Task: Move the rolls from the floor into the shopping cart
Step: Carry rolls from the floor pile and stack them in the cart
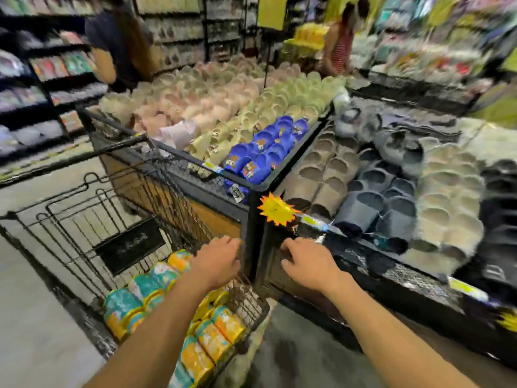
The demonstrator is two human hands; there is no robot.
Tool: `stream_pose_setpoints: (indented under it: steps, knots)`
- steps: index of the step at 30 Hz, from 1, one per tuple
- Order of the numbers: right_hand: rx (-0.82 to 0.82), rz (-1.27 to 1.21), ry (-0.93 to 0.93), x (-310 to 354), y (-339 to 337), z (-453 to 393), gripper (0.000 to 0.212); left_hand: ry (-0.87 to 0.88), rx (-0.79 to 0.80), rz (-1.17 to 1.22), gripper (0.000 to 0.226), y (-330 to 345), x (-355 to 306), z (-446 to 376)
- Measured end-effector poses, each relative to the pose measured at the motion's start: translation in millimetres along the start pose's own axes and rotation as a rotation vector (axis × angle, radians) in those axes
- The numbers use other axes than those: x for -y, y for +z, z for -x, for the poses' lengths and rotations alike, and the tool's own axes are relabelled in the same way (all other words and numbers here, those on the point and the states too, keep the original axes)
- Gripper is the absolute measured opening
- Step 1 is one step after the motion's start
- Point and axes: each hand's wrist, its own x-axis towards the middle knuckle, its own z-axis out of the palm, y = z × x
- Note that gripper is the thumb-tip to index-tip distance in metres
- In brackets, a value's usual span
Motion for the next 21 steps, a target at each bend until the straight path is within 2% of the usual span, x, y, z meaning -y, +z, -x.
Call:
stream_pose_setpoints:
  steps: [5, 10, 17, 21]
  knots:
    - [-0.058, -0.038, 0.267, -90.9, -10.4, 87.3, 0.043, 0.266, 0.024, -0.072, 0.053, -5.3, -106.6, -35.8]
    - [-0.100, -0.053, 0.588, -183.8, 3.3, 211.8, 0.050, 0.584, 0.041, -0.163, 0.054, 9.1, -262.4, -50.1]
    - [-0.147, -0.086, 0.992, -280.0, 36.5, 421.0, 0.049, 1.021, 0.043, -0.228, 0.058, 60.1, -494.1, 6.9]
    - [-0.185, -0.152, 1.194, -306.6, 55.9, 524.3, 0.046, 1.227, 0.048, -0.306, 0.053, 89.3, -601.7, 55.8]
